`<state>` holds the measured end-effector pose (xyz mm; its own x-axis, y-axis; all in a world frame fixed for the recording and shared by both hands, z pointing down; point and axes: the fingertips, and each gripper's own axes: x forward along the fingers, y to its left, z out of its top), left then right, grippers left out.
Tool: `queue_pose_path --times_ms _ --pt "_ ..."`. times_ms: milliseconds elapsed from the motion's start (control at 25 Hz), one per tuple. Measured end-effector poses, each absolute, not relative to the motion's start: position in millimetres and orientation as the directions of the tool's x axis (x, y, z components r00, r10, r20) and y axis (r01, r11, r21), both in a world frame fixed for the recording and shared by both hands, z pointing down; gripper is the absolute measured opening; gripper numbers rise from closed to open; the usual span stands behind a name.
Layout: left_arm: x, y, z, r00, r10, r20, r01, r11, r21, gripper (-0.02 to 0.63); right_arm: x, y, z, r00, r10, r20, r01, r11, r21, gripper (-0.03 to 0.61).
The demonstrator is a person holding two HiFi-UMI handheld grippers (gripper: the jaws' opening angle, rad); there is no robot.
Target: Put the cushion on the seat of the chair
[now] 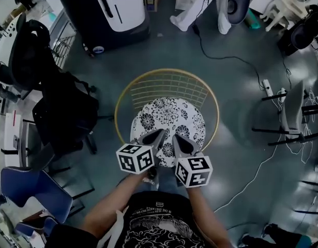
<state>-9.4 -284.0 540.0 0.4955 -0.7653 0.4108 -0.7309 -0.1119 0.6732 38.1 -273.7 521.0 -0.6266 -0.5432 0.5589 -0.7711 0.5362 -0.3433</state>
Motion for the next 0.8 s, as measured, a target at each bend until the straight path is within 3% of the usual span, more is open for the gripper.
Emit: queue_pose_path --times_ms 320,800 --pt "-27.3 -236.4 490.6 0.462 -0.809 0.364 -0.79 -0.189 0.583 -0.003 27.7 -222.4 496.3 -0.623 -0.591 0.512 -0.777 0.542 -0.319 -0.002" --pt "-20.9 -167.9 473.0 0.44 -0.801 0.406 -0.878 -0.287 0.384 -0.005 19.1 -163.2 477.0 -0.627 -0.616 0.477 -0.771 0.581 -0.263 -0.003"
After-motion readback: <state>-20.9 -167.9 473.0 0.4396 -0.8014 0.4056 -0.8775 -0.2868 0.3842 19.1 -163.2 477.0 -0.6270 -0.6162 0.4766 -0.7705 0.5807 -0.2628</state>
